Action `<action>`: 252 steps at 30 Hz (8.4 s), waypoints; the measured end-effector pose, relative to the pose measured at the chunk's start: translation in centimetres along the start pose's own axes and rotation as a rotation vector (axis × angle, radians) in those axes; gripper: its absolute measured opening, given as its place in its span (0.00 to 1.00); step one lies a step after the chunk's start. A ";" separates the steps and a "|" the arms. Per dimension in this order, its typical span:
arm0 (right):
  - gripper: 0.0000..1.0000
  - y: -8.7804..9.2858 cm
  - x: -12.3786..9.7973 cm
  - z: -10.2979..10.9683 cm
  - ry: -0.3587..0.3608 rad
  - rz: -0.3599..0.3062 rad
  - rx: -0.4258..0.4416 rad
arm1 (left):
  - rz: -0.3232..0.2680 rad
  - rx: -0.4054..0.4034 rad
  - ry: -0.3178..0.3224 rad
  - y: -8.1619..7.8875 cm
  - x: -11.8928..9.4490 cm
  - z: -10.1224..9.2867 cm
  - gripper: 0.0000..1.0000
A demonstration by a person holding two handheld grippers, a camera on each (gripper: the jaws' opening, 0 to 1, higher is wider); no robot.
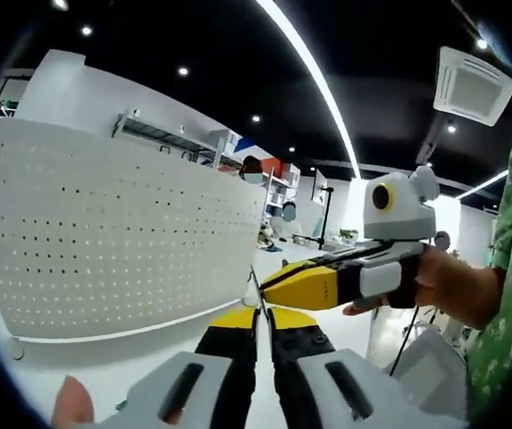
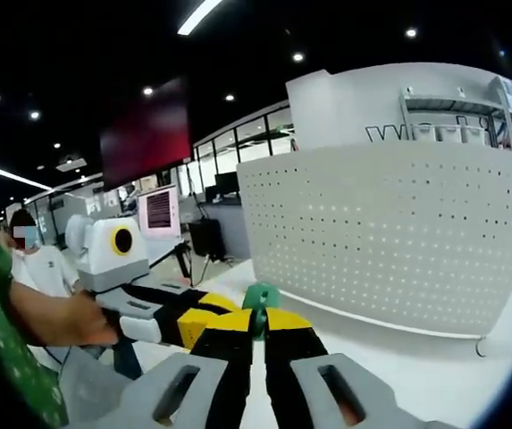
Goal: Insert the hook assembly into the mounting plate slot until the hook locks in place.
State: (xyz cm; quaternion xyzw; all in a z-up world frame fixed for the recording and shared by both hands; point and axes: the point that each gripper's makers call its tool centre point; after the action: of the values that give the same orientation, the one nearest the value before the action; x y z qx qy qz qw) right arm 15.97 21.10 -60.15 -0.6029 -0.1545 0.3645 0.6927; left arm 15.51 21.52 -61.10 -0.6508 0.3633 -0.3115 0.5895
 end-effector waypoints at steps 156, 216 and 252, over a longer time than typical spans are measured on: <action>0.01 -1.1 -1.5 -1.9 0.159 -0.201 0.140 | -0.002 0.162 -0.095 -0.2 -3.5 1.9 0.51; 0.01 2.2 -7.0 -6.3 0.451 -0.351 -0.131 | -0.030 0.242 -0.166 -3.2 -9.2 1.5 0.44; 0.02 -2.0 -6.6 -8.3 0.480 -0.375 -0.125 | -0.016 0.210 -0.147 -2.0 -6.5 2.6 0.45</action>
State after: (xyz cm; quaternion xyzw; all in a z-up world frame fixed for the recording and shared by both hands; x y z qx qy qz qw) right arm 17.53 10.54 -58.61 -0.6740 -0.1171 0.0672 0.7263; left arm 14.37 28.43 -59.22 -0.6093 0.2792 -0.3038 0.6771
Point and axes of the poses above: the point that each gripper's makers call its tool centre point, and the gripper's own axes: x roughly forward along the fingers, z roughly to its left, y roughly out of its underside, and after that the axes turned 6 degrees about x, right-handed
